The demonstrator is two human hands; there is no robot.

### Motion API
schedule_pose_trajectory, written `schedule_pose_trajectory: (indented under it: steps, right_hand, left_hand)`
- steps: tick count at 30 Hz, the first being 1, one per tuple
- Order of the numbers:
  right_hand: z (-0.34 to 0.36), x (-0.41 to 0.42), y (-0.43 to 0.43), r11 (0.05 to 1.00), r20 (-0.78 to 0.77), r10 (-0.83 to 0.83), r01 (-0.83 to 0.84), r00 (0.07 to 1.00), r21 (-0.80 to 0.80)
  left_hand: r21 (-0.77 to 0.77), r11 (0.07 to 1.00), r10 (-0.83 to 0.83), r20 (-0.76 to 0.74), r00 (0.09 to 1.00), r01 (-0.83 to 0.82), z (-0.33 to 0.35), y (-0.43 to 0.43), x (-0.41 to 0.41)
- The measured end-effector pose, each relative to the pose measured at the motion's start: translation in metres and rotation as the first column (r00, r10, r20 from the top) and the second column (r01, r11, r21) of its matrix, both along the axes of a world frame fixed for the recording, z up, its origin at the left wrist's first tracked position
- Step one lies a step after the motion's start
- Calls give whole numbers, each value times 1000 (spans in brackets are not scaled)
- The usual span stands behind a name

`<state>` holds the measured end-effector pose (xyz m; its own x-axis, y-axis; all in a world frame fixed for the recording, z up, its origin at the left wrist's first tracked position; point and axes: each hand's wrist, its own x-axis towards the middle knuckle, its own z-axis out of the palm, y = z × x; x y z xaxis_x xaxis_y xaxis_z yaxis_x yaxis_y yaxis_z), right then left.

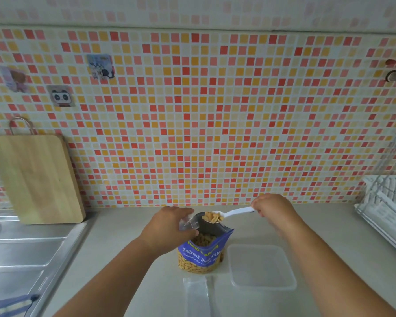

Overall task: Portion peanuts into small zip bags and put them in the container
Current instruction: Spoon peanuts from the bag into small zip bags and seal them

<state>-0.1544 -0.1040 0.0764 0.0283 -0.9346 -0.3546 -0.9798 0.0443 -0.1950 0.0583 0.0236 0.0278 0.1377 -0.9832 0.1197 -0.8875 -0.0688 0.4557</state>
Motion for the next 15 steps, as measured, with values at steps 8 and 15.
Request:
schedule_pose_trajectory:
  steps: [8, 15]
  right_hand:
    - [7, 16, -3, 995, -118, 97, -96, 988, 20]
    - [18, 42, 3, 990, -54, 143, -144, 988, -5]
  left_hand:
    - [-4, 999, -34, 0, 999, 34, 2, -8, -12]
    - [5, 1000, -8, -75, 997, 8, -5, -14, -21]
